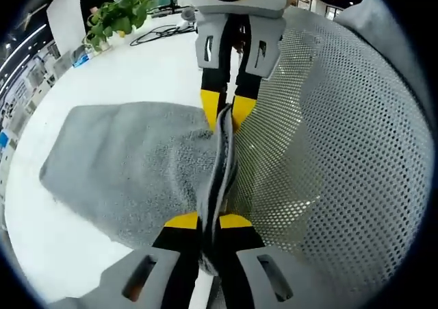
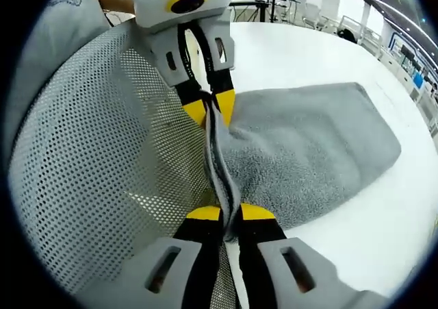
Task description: Fold the towel on the table until its edges align and the towel forms a compact rectangular stack.
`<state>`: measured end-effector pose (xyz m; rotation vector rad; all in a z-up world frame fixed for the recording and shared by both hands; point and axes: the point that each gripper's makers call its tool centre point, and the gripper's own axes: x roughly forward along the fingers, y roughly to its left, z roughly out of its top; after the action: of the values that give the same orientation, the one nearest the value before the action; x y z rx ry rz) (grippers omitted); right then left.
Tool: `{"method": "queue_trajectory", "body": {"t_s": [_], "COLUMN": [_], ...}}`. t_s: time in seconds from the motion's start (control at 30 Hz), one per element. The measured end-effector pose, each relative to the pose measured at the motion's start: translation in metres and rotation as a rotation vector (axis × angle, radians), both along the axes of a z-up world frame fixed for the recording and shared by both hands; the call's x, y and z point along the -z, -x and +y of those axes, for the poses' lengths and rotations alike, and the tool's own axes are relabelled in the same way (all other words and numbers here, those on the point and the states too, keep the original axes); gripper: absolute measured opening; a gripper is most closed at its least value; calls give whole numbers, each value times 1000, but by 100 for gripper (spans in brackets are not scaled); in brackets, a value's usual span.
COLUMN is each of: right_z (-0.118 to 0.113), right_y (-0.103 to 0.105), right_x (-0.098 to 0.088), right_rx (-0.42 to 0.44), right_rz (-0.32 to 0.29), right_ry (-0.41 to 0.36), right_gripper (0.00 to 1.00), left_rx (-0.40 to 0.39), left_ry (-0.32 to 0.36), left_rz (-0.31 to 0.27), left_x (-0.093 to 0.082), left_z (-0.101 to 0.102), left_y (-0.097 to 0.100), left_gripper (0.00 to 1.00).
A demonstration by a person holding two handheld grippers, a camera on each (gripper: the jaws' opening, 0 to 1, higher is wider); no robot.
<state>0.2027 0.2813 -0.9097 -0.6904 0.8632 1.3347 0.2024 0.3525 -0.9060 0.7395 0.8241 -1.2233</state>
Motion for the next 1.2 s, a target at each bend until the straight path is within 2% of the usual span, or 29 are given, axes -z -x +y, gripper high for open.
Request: {"method": "queue_trajectory", "body": {"t_s": [0.2,0.4,0.7,0.83,0.93,1.2], "right_z": [3,4,4,6,7,8], "right_y": [9,6,-5,-15,-23,-37], "right_x": [-14,-30,-58,-73,-83,-111], "right_rx": [4,28,81,146,155,189], "right_rz": [20,10,-19,-8,-30,-76], "right_ry": [-21,-54,-114,-169,-187,-216], "right_gripper": [5,5,5,5,5,5], "left_rx": [-26,-69,-117,-143,-181,-206], "left_ry": [24,66,119,140,168,196], "left_rz": [28,13,-73,-109,-162,-220], "left_x": [-10,-28,-61,-76,-89,-115], "left_z": [5,7,9,12,13,16], "left_y": [7,4,-8,-20,-32,-44], "left_gripper": [7,7,7,7,6,6]}}
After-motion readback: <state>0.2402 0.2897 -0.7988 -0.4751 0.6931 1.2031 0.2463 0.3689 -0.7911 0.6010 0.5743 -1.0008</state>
